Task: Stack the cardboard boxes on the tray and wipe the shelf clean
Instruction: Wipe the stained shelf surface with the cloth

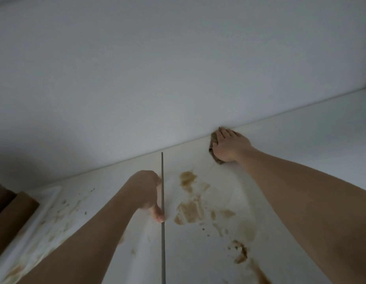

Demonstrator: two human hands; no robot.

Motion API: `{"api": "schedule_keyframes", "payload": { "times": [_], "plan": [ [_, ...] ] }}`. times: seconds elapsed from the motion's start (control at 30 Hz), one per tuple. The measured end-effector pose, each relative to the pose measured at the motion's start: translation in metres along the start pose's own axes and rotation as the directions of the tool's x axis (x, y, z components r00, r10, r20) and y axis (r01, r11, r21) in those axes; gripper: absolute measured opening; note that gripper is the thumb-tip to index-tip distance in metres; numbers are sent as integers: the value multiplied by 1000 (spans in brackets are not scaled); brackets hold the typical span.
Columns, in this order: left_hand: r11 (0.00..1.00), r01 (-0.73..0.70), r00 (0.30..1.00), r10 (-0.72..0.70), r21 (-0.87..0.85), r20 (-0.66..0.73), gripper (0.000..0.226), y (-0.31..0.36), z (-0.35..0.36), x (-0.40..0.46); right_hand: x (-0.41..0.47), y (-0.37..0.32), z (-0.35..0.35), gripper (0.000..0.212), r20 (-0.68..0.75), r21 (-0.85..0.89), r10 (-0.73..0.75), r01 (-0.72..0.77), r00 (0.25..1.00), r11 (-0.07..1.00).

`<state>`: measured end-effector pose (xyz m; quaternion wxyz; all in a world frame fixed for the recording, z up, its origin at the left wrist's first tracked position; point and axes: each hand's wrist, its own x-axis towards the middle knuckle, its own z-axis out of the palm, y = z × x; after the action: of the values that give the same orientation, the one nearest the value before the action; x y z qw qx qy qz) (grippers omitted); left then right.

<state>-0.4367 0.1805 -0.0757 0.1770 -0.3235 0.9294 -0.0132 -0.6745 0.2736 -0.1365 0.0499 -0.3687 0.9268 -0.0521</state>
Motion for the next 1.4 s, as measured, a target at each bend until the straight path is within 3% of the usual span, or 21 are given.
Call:
{"api": "schedule_keyframes", "payload": {
  "times": [0.13, 0.3, 0.63, 0.83, 0.97, 1.03, 1.1, 1.2, 1.23, 1.27, 1.33, 1.4],
  "plan": [
    [1000, 0, 1000, 0, -30, 7, 109, -2, 1, 0, 2, -21, 3, 59, 12, 8, -35, 35, 999, 999],
    [998, 41, 999, -39, -52, 28, 110, 0, 3, 1, -2, -43, 8, 58, 28, 1, -195, 195, 980, 981],
    [980, 143, 990, -141, -140, 26, 108, 7, 5, -6, -44, -47, 8, 52, 55, 40, -478, 476, 877, 879],
    [944, 224, 967, -247, -241, -68, 93, 12, 11, -24, -77, -31, 7, 46, -43, 275, -393, 389, 918, 879],
    [915, 267, 948, -306, -301, -89, 81, 12, 14, -36, -103, -10, -4, 29, -67, 406, -311, 311, 948, 859],
    [905, 291, 936, -337, -311, -104, 68, 15, 15, -40, -114, 0, -18, 32, -96, 563, -228, 242, 969, 791],
    [902, 298, 928, -350, -314, -125, 56, 17, 14, -42, -123, 9, -34, 34, -110, 741, -96, 145, 989, 655],
    [916, 294, 931, -339, -273, -134, 56, 25, 10, -46, -137, 21, -54, 31, 66, 979, 5, -65, 998, 193],
    [925, 287, 935, -327, -250, -137, 59, 26, 8, -48, -141, 25, -58, 29, 110, 987, 16, -111, 994, 120],
    [933, 276, 939, -313, -232, -142, 60, 29, 7, -50, -144, 32, -62, 27, 102, 972, 49, -110, 994, 208],
    [942, 256, 945, -292, -219, -149, 60, 29, 7, -55, -148, 47, -61, 28, 19, 836, 171, -109, 985, 537],
    [945, 225, 955, -262, -238, -138, 61, 26, 8, -60, -157, 61, -57, 43, -37, 744, 200, -107, 979, 660]
  ]
}}
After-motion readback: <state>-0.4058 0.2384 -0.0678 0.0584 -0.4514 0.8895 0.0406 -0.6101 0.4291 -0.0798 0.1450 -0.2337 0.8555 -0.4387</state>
